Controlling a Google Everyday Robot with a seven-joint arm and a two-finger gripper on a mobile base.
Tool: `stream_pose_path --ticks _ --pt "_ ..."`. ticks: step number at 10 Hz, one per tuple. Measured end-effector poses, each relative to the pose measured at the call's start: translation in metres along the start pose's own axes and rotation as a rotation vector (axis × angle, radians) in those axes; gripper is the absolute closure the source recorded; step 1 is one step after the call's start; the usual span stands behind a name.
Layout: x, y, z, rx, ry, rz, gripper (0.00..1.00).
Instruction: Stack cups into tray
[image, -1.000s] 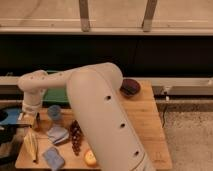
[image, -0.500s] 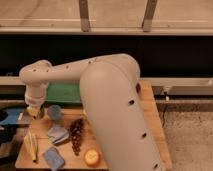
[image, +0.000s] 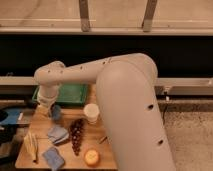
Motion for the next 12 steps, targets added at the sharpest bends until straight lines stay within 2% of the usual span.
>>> stream_pose_path --ticks 4,7,8,12 --pt "0.014 -0.014 -0.001 0.01 -0.006 0.058 1.0" --pt "0.02 -0.023 0.014 -0.01 -0.01 0.08 0.99" --pt "0.019 -0.023 0.018 -0.016 -0.01 0.078 0.94" --pt "0.012 -0.026 0.023 -0.023 -0.009 0.064 0.54"
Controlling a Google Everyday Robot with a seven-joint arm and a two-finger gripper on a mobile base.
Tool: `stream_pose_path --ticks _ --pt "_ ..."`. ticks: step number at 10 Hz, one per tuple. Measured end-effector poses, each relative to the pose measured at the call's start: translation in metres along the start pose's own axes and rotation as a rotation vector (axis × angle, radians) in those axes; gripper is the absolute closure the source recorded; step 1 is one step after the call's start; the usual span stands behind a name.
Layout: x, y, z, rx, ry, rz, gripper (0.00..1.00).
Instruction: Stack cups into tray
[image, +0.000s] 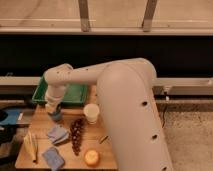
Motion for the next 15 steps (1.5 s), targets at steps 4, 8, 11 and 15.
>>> stream_pose_path --ticks 4,8,11,15 --pt "-0.005 0.005 0.0 0.005 0.002 -0.012 0.34" --pt "-0.006 0.011 -0.002 0.02 -0.004 -0.014 0.34" --pt "-0.004 0.016 0.0 0.023 -0.004 -0.013 0.34" --pt "-0.005 0.019 0.02 -0.009 -0.006 -0.015 0.34"
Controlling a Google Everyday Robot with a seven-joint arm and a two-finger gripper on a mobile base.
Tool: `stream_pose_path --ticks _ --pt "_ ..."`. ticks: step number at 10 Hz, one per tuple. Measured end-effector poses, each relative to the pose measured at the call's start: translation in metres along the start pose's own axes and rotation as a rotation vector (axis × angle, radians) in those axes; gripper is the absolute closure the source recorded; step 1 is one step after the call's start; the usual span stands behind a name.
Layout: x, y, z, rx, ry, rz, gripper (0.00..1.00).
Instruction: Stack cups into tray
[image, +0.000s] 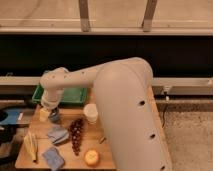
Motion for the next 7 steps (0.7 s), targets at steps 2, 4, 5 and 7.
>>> stream_pose_path --ticks 2,4,5,7 --pt "-0.001 0.002 0.01 -0.018 -0.006 0.0 0.34" --pt "-0.001 0.005 0.018 -0.036 -0.009 0.0 0.34" --pt "0.0 0.005 0.028 -0.053 -0.01 0.004 0.34" --pt "0.007 0.003 0.046 -0.084 -0.015 0.016 0.34"
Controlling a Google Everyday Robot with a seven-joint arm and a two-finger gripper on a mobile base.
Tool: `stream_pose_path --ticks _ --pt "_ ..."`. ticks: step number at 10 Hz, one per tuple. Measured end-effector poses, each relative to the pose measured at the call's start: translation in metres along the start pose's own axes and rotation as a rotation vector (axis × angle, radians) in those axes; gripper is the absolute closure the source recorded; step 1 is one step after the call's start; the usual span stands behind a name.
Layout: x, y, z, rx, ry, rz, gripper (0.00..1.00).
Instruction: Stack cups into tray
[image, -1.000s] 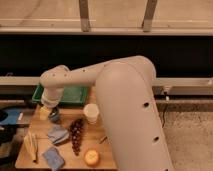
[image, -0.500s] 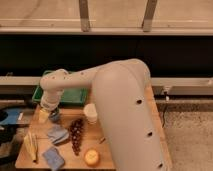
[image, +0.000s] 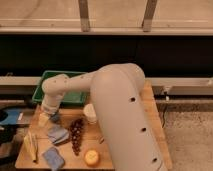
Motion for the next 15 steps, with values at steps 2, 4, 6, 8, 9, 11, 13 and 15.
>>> stream_pose_path --ticks 2,4,6,8,9,11,13,15 --pt "0.005 -0.004 0.01 -0.017 -0.008 0.009 0.44" --pt "0.006 -0.004 0.008 -0.015 -0.006 0.011 0.64" --pt "0.006 -0.003 0.008 -0.017 -0.003 0.01 0.85" --pt "0.006 -0.002 0.006 -0.006 -0.007 0.003 0.99" --pt "0.005 -0.001 0.003 0.001 -0.011 0.0 1.0" --pt "0.001 0.004 -0.006 -0.001 -0.042 -0.025 1.0" --pt "-0.007 0.014 -0.037 0.021 -0.06 -0.064 1.0" --pt "-0.015 0.026 -0.074 0.062 -0.047 -0.084 1.0"
